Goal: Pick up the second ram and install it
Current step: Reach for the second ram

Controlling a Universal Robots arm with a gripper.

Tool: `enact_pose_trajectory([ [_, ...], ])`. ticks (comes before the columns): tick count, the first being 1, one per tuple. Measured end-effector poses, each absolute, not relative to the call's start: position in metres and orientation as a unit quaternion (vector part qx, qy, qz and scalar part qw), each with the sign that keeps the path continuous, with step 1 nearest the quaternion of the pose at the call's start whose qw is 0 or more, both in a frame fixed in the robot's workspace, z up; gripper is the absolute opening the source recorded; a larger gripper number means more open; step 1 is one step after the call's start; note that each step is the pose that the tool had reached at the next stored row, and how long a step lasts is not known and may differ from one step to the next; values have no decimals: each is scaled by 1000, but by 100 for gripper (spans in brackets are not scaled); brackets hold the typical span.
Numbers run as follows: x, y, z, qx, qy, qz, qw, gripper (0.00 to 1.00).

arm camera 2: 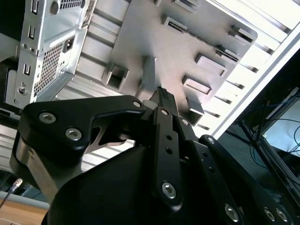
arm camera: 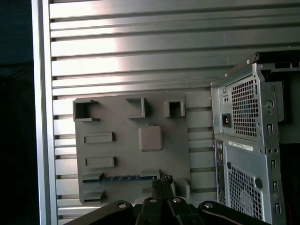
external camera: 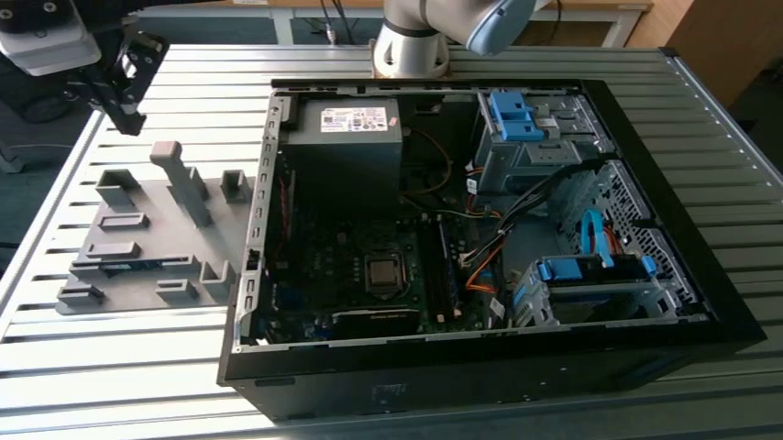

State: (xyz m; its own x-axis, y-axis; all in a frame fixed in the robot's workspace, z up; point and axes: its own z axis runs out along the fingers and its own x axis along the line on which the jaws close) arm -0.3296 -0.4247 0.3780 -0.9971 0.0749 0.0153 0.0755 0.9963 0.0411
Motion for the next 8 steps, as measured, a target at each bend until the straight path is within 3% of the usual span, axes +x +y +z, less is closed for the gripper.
enact_pose_trajectory([
  [8,-342,-431,378,-38,-999,-21,7,11],
])
